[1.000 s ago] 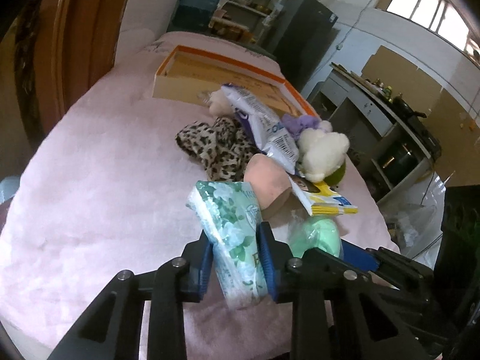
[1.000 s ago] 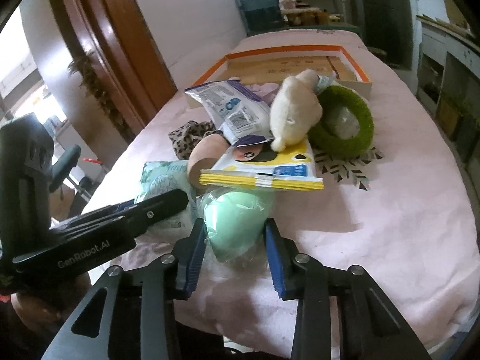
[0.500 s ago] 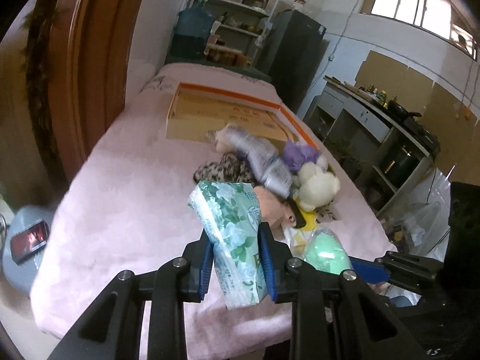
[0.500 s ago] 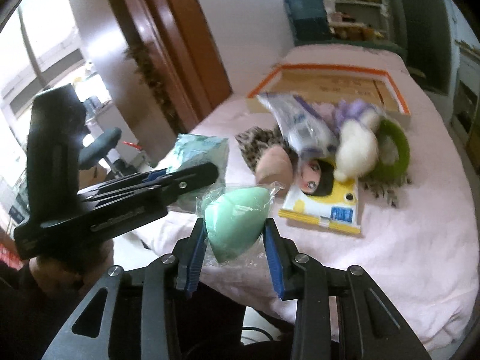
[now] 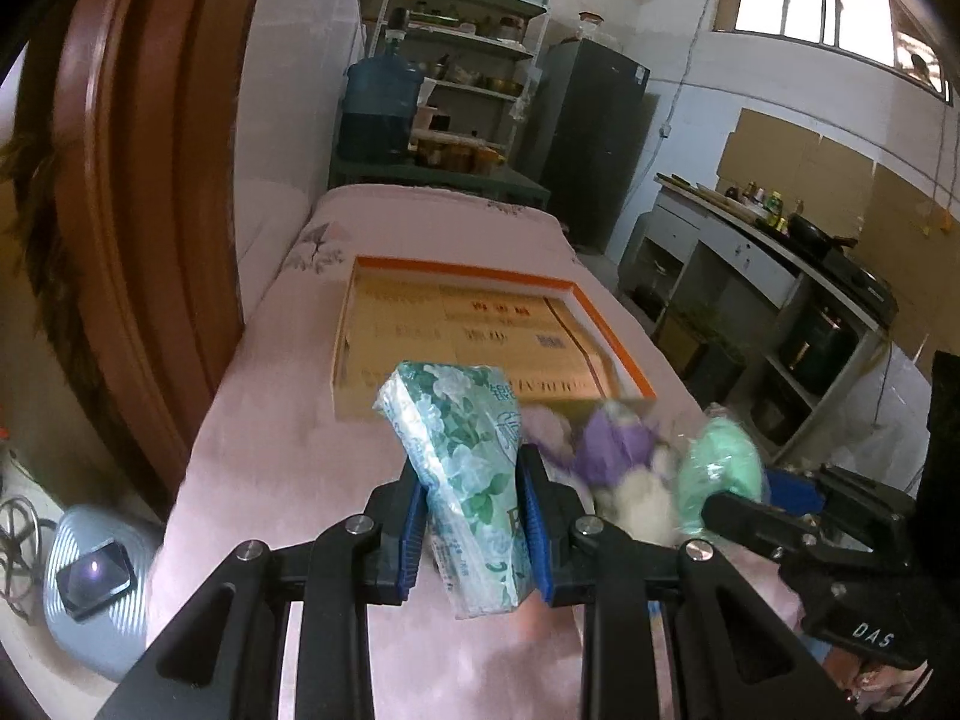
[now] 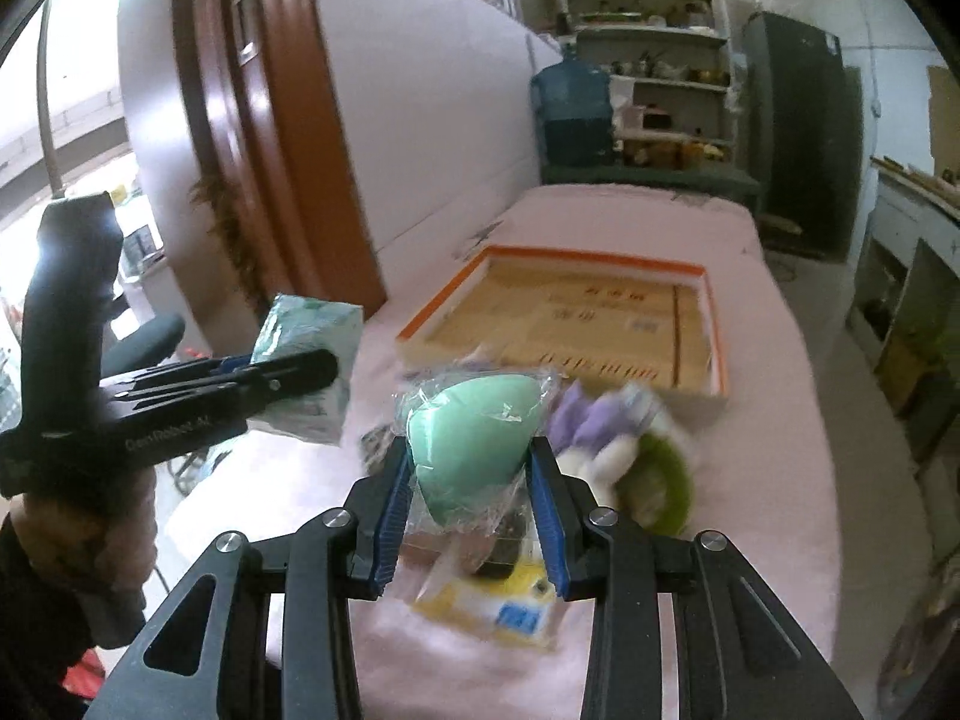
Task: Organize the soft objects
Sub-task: 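Carry tissue pack and mint sponge into the box lid and open both tools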
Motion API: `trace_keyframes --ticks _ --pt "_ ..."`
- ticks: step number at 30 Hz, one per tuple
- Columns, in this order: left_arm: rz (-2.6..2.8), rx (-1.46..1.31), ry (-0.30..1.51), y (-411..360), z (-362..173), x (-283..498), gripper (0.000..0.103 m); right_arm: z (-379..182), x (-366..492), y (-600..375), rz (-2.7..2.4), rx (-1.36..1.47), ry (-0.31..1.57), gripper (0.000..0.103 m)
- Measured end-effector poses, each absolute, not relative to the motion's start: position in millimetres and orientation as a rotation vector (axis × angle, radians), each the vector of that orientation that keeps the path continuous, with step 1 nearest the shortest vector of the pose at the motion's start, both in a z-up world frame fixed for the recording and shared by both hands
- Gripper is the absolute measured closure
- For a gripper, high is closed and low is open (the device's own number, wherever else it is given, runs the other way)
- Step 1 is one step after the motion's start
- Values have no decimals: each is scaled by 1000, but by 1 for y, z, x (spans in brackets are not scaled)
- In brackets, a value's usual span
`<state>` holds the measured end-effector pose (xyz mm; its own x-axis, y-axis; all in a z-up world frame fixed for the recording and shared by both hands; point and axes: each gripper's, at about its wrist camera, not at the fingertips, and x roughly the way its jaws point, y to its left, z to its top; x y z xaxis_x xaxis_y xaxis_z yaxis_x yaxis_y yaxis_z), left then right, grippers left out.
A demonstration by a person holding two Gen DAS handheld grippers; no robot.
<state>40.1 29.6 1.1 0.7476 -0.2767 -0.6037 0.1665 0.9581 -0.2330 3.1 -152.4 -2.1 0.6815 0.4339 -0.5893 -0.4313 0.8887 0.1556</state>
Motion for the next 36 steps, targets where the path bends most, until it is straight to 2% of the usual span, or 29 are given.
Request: trace_keyframes --ticks 10,21,36 --pt "-108 -94 632 18 25 126 74 27 102 -182 440 20 645 65" --pt "-119 -95 770 12 0 224 74 32 207 -197 371 12 696 65" --pt "-137 -111 962 17 -71 291 74 -39 288 -177 345 0 913 65"
